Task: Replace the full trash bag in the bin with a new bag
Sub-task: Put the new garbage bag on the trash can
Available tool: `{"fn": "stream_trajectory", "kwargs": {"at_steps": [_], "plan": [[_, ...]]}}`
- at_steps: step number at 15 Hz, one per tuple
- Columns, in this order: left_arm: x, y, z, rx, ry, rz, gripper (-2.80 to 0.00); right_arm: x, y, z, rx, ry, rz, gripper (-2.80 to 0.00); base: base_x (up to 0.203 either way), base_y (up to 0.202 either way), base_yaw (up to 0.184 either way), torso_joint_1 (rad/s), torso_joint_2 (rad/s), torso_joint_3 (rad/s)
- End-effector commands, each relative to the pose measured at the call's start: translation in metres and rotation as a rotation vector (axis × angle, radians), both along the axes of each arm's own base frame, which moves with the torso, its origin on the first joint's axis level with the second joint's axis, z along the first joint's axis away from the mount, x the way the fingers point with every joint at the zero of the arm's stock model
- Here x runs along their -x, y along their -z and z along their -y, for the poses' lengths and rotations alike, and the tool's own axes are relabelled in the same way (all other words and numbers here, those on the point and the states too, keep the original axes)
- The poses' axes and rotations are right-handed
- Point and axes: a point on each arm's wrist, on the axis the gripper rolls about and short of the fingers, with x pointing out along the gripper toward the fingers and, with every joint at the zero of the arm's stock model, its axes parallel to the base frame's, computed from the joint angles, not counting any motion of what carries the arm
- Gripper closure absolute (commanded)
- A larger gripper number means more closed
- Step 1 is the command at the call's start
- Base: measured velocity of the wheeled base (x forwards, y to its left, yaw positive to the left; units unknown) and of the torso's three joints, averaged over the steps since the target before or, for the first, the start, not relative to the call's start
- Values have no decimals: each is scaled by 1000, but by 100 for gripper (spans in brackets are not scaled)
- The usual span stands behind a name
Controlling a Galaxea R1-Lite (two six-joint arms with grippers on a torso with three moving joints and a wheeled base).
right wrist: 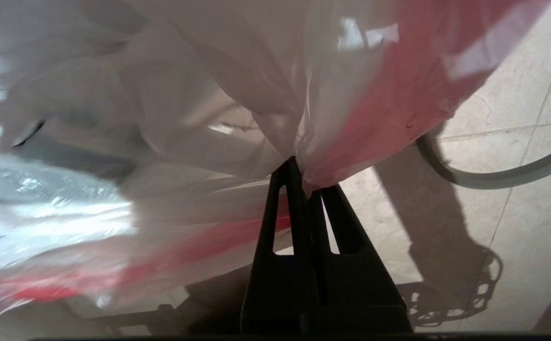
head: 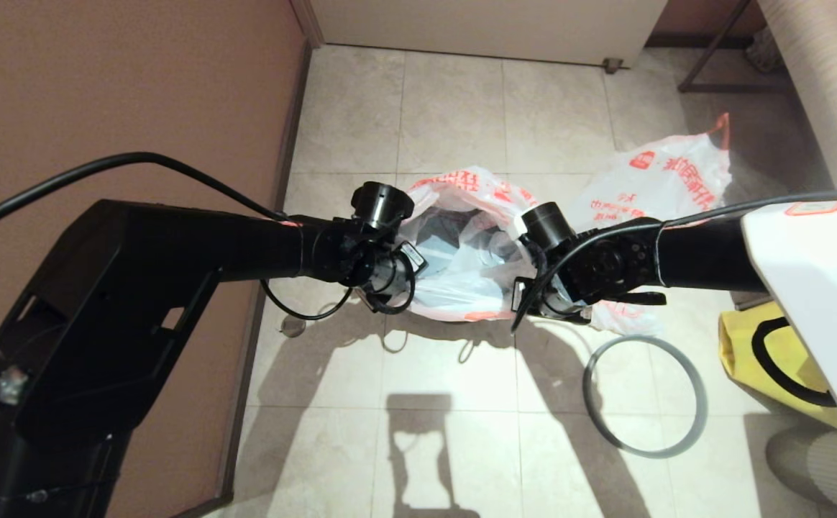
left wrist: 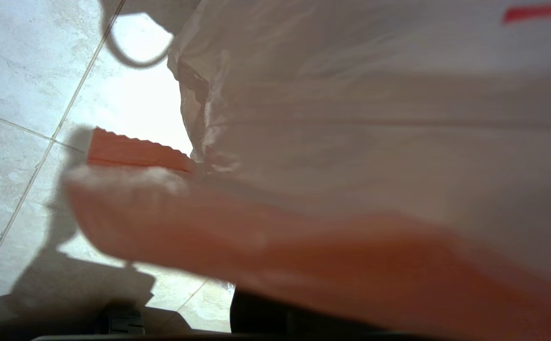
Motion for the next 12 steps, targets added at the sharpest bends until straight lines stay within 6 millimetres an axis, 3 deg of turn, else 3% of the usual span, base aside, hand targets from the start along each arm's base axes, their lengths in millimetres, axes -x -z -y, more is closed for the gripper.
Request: {"fn": "stream_trajectory", "kwargs": {"at_steps": [1,3,5,7,10,12], "plan": [[0,-1,-1,6,-5,2,0,-12,25,-2,34,2,-38,0,0,0,0,0,0,0],[0,0,-1,4,-4,-4,0,-29,29,0,32,7,-2,0,0,0,0,0,0,0],[-1,3,0,21,27,-23,0,-30,19,2,30,4,37,0,0,0,0,0,0,0],[-4,5,-1,23,38,-55,0,-16,5,7,36,-1,20,0,0,0,0,0,0,0],[-5,3,-2,16,35,-81,0,18,10,-1,80,-59,-64,0,0,0,0,0,0,0],[-5,2,-3,17,34,-79,0,27,13,-5,92,-78,-86,0,0,0,0,0,0,0]]}}
